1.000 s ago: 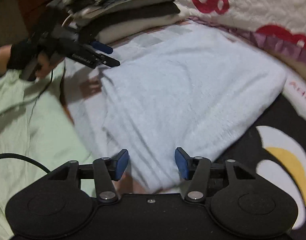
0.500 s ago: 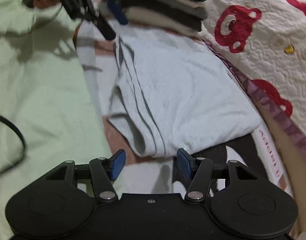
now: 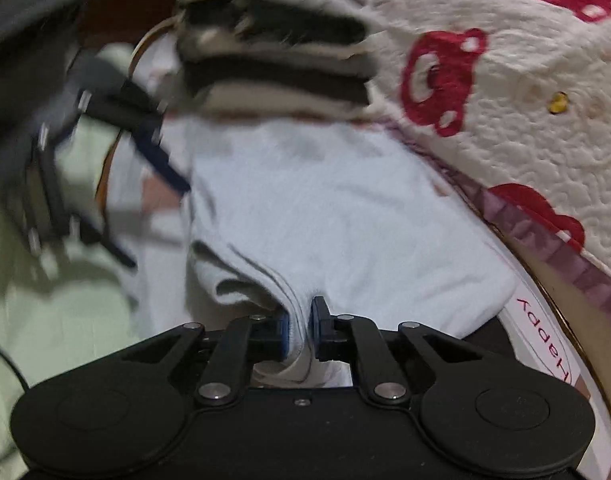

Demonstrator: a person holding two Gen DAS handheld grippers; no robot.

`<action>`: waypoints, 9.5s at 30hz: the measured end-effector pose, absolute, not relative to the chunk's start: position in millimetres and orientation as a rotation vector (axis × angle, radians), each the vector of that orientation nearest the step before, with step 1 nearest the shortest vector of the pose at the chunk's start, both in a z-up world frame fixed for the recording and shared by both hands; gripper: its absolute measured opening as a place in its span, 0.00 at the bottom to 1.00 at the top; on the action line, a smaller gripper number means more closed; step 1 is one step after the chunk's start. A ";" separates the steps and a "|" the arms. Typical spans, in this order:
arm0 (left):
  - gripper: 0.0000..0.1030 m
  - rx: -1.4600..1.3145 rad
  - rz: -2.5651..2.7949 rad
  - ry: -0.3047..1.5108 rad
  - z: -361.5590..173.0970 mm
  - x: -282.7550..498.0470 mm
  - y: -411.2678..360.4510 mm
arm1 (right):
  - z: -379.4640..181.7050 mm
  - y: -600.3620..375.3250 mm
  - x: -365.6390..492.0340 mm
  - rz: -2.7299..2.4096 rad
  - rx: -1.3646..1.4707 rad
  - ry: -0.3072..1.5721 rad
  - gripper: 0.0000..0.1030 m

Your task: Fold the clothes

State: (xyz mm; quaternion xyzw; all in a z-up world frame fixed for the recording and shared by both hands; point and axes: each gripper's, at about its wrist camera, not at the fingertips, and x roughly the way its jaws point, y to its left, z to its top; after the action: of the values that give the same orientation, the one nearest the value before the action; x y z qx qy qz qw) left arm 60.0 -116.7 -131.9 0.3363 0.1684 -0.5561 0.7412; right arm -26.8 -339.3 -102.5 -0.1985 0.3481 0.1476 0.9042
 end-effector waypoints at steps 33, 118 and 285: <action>0.18 0.324 -1.131 0.808 -137.7 150.6 -174.3 | -119.8 -331.4 -50.8 0.283 -0.724 0.615 0.66; 0.40 0.222 -0.839 0.567 -70.2 220.0 -129.8 | -141.6 -481.5 24.1 0.018 0.533 0.721 0.35; 0.27 -0.032 0.065 0.285 105.3 335.0 75.2 | 63.8 -289.7 371.8 0.442 0.553 0.376 0.18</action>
State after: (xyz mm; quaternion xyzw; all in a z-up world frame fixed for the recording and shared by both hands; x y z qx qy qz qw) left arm 335.0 75.2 105.3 -0.0158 0.1421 0.0322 0.9892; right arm 371.8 -289.7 63.8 0.2694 0.1828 0.2153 0.9207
